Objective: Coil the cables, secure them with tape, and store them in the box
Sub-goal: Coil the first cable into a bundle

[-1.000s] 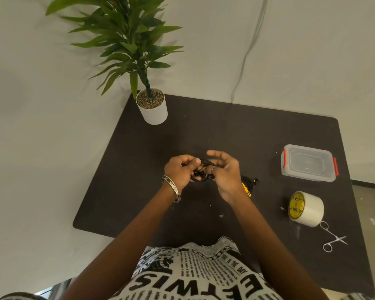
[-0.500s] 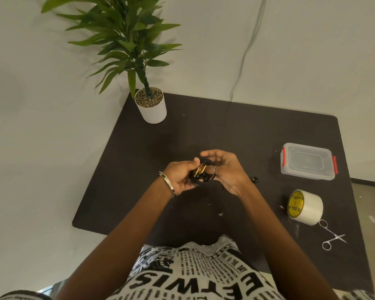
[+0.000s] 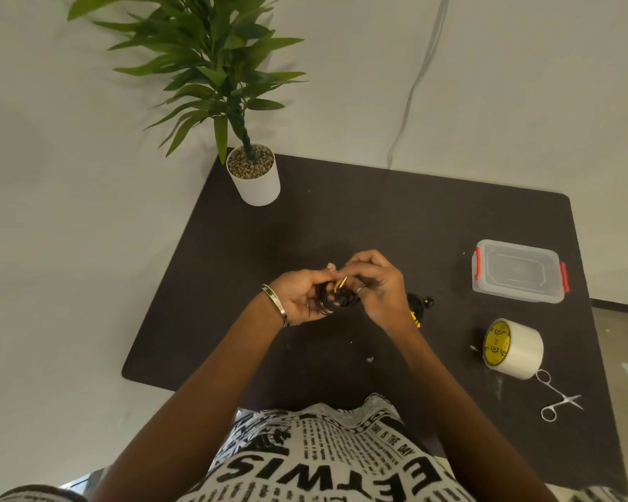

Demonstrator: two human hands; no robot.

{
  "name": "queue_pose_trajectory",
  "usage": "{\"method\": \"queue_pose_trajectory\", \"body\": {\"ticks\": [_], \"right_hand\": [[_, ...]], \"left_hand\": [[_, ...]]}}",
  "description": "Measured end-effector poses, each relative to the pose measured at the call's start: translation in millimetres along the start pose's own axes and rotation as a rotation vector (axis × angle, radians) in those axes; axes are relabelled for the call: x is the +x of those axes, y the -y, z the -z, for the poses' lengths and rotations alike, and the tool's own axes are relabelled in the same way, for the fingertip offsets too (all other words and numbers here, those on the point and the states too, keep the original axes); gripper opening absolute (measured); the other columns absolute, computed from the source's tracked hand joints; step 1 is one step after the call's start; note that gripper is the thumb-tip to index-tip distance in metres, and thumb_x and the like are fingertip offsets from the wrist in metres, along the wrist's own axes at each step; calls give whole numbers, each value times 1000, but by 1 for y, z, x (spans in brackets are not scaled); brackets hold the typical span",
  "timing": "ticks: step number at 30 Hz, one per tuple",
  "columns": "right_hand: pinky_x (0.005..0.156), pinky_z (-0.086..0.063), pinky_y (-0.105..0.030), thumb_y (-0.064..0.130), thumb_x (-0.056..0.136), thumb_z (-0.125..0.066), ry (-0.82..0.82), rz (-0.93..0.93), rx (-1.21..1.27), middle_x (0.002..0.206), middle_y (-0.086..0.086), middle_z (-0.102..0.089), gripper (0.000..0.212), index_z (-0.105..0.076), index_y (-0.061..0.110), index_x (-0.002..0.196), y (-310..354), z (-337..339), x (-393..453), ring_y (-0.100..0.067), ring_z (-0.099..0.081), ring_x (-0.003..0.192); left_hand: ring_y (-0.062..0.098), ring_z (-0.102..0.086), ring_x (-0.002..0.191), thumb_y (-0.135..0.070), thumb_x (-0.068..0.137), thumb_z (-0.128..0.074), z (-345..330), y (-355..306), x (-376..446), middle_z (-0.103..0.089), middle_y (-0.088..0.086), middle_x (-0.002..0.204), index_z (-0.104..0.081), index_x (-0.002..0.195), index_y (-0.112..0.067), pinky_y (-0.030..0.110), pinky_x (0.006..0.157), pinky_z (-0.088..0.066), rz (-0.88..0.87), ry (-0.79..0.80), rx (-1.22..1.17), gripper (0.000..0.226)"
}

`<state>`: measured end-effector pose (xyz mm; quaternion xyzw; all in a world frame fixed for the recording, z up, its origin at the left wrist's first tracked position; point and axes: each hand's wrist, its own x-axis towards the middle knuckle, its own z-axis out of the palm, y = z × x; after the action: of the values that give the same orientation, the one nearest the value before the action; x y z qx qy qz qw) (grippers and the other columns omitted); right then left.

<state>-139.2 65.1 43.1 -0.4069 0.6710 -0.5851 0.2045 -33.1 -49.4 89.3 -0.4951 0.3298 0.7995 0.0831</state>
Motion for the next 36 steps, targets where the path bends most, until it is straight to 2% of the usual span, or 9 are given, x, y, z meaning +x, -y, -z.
{"method": "queue_pose_trajectory", "body": {"ticks": [5,8,15,18,23,26,31,34,36], "right_hand": [[76,-56,-38,9,94,-53,-85,-652,835,94,-14,-69,14,-67,6,98,11,-15,-8,-24,-67,85],[66,-54,-38,20,94,-52,-106,-879,974,87,-16,-64,19,-64,5,97,13,-15,-7,-26,-64,75],[64,-55,-34,10,86,-65,-189,-990,500,80,-5,-67,7,-59,14,87,8,-18,-4,-18,-67,69],[62,-54,-34,1,86,-64,-148,-1039,549,80,-4,-68,15,-59,13,93,-3,-15,-7,-20,-67,66],[72,-52,-34,-2,86,-62,-147,-1084,632,84,-5,-68,14,-65,12,89,-33,-22,-17,-24,-67,78],[71,-51,-32,-8,85,-61,-148,-998,518,81,-4,-66,21,-65,13,85,-47,-35,-24,-21,-66,79],[75,-54,-32,-5,79,-70,-167,-790,-21,81,-3,-67,23,-68,18,81,-70,-61,-31,-19,-64,77],[80,-46,-18,3,77,-74,-152,-655,-330,93,-4,-69,15,-72,12,89,-75,-68,-37,-15,-63,86],[82,-47,-23,3,76,-74,-159,-580,-449,100,-6,-65,18,-72,12,91,-78,-71,-41,-20,-59,94]], "left_hand": [[9,-53,56,-29,88,-63,0,2,6,-55,-2,59,-66,77,-12,24,55,-53,-98,-29,46,20],[10,-55,52,-27,89,-62,4,7,11,-55,-1,60,-65,78,-11,23,53,-53,-116,-26,77,19],[11,-52,50,-19,91,-59,20,21,24,-54,2,60,-66,81,-3,20,46,-48,-214,-52,301,20],[8,-54,55,-10,91,-58,36,29,36,-59,3,71,-66,95,-6,22,54,-50,-272,-50,382,10],[13,-60,71,0,89,-57,56,38,51,-61,8,82,-62,115,-4,25,62,-57,-325,-47,499,27],[19,-64,82,3,83,-63,64,44,65,-65,9,92,-63,115,-3,24,63,-58,-389,-161,642,32],[19,-65,95,-5,80,-69,69,56,91,-69,6,106,-69,109,-11,32,91,-51,-519,-369,924,30],[21,-60,101,-13,81,-67,70,60,97,-68,2,107,-69,108,-18,37,93,-48,-561,-445,1063,27],[21,-58,101,-16,82,-66,71,60,100,-65,2,107,-69,108,-20,32,90,-46,-573,-463,1124,27]]}}
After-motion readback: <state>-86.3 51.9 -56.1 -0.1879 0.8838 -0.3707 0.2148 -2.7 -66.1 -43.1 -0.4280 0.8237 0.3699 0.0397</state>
